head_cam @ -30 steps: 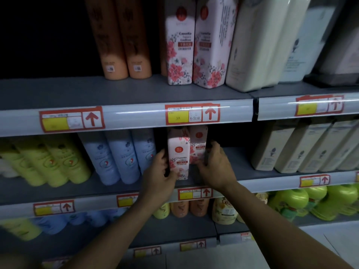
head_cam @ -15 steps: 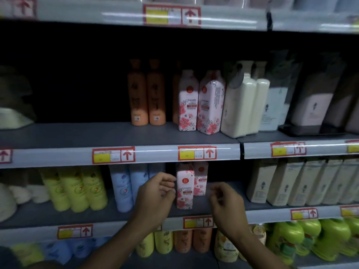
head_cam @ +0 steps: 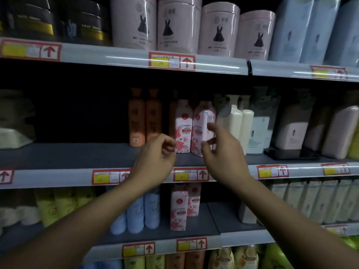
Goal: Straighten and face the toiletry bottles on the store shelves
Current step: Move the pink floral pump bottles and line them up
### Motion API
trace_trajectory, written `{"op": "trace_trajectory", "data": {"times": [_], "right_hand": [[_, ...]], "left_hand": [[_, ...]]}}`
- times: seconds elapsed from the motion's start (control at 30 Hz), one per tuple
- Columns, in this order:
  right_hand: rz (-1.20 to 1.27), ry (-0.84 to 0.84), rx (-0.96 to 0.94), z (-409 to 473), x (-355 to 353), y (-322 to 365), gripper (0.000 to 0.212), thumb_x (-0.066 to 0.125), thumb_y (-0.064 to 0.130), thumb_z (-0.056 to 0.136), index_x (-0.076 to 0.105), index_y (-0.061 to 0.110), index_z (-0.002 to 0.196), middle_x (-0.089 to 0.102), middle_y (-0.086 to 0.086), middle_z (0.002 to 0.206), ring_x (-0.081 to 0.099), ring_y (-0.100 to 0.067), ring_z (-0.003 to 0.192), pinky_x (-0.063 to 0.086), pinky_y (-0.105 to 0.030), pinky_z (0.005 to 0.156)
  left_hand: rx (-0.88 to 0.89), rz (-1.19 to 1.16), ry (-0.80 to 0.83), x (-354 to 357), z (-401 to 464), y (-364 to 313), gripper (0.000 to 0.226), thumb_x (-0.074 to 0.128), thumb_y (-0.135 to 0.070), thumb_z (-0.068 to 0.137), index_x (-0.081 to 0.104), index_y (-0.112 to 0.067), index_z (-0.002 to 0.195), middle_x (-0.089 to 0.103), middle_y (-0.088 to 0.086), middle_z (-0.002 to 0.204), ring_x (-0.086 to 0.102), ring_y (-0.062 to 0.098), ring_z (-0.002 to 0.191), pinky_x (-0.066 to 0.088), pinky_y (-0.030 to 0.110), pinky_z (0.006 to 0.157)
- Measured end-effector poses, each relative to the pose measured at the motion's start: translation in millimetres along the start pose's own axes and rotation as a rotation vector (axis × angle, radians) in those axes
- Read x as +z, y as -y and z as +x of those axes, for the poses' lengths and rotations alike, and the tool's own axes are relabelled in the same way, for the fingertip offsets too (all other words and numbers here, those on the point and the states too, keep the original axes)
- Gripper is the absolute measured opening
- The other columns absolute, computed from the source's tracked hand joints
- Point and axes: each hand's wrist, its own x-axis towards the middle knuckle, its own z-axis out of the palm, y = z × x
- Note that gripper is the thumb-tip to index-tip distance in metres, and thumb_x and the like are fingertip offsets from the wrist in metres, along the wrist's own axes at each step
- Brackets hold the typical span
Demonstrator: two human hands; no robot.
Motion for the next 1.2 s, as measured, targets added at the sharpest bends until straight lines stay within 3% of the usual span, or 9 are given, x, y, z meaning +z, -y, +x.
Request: {"op": "trace_trajectory", "data": {"times": [0.2, 0.33, 0.43, 0.6, 0.73, 0.9, 1.0, 1.1, 1.2], "right_hand": [[-0.096, 0.021, -0.022, 66, 5, -3, 0.068, 0.063, 0.027, 0.097, 0.029, 0.018, 0.155, 0.052, -0.007, 0.151, 0.057, -0.032, 0.129, 0.051, -0.045, 0.098], [-0.198, -0.029, -0.044, 88, 25, -8, 0.069, 0.061, 0.030, 0.096, 0.027, 0.010, 0.152, 0.058, -0.017, 0.138, 0.062, -0.044, 0.114, 0.054, -0.050, 0.086], [-0.258, -0.084, -0.024, 98, 41, -12, 0.056, 0.061, 0.026, 0.096, 0.033, 0.008, 0.140, 0.058, -0.019, 0.126, 0.062, -0.047, 0.104, 0.045, -0.043, 0.070], [-0.282, -0.086, 0.050, 107, 56, -21, 0.046, 0.068, 0.025, 0.095, 0.037, 0.008, 0.124, 0.056, -0.020, 0.120, 0.061, -0.049, 0.103, 0.038, -0.040, 0.069], [-0.305, -0.130, 0.023, 104, 58, -25, 0.050, 0.073, 0.025, 0.092, 0.039, 0.007, 0.125, 0.050, -0.018, 0.122, 0.060, -0.049, 0.098, 0.044, -0.044, 0.070], [-0.260, -0.163, -0.009, 96, 56, -28, 0.067, 0.073, 0.029, 0.092, 0.037, 0.005, 0.142, 0.047, -0.016, 0.133, 0.059, -0.044, 0.102, 0.047, -0.044, 0.075], [-0.167, -0.177, -0.039, 90, 54, -29, 0.077, 0.074, 0.032, 0.091, 0.033, 0.007, 0.151, 0.042, -0.012, 0.140, 0.057, -0.035, 0.108, 0.052, -0.045, 0.081], [-0.086, -0.177, -0.061, 76, 48, -29, 0.080, 0.074, 0.036, 0.090, 0.032, 0.014, 0.155, 0.040, -0.008, 0.141, 0.052, -0.020, 0.109, 0.044, -0.028, 0.076], [0.001, -0.178, -0.092, 56, 42, -28, 0.079, 0.078, 0.032, 0.088, 0.034, 0.018, 0.152, 0.048, -0.008, 0.136, 0.047, -0.011, 0.111, 0.036, -0.017, 0.079]], "left_hand": [[-0.019, 0.114, 0.035, 10, 65, 7, 0.045, 0.074, -0.023, 0.094, 0.059, -0.022, 0.136, 0.059, 0.000, 0.132, 0.062, 0.017, 0.115, 0.052, 0.037, 0.103], [-0.041, 0.132, -0.002, 19, 95, 13, 0.055, 0.073, -0.027, 0.096, 0.049, -0.019, 0.144, 0.051, 0.007, 0.142, 0.056, 0.027, 0.128, 0.050, 0.038, 0.105], [-0.072, 0.182, -0.049, 25, 112, 14, 0.038, 0.071, -0.031, 0.097, 0.045, -0.012, 0.117, 0.050, 0.009, 0.118, 0.054, 0.027, 0.109, 0.039, 0.032, 0.082], [-0.128, 0.192, -0.018, 36, 131, 13, 0.042, 0.070, -0.039, 0.097, 0.040, -0.010, 0.094, 0.042, 0.000, 0.086, 0.043, 0.019, 0.074, 0.025, 0.032, 0.055], [-0.138, 0.173, -0.017, 41, 137, 19, 0.043, 0.070, -0.040, 0.097, 0.039, -0.013, 0.085, 0.040, -0.004, 0.082, 0.037, 0.005, 0.067, 0.025, 0.023, 0.051], [-0.173, 0.161, -0.038, 39, 137, 24, 0.051, 0.075, -0.044, 0.092, 0.034, -0.019, 0.076, 0.040, -0.004, 0.082, 0.039, 0.015, 0.070, 0.024, 0.032, 0.055], [-0.125, 0.148, -0.077, 34, 133, 30, 0.050, 0.082, -0.044, 0.085, 0.042, -0.014, 0.089, 0.050, 0.002, 0.095, 0.050, 0.021, 0.087, 0.033, 0.033, 0.066], [-0.027, 0.091, -0.093, 28, 125, 37, 0.063, 0.083, -0.049, 0.073, 0.054, -0.016, 0.118, 0.060, 0.008, 0.119, 0.066, 0.027, 0.107, 0.057, 0.041, 0.086], [0.094, 0.070, -0.121, 24, 110, 32, 0.071, 0.084, -0.039, 0.076, 0.052, -0.023, 0.136, 0.057, 0.003, 0.127, 0.062, 0.022, 0.115, 0.060, 0.044, 0.091]]}}
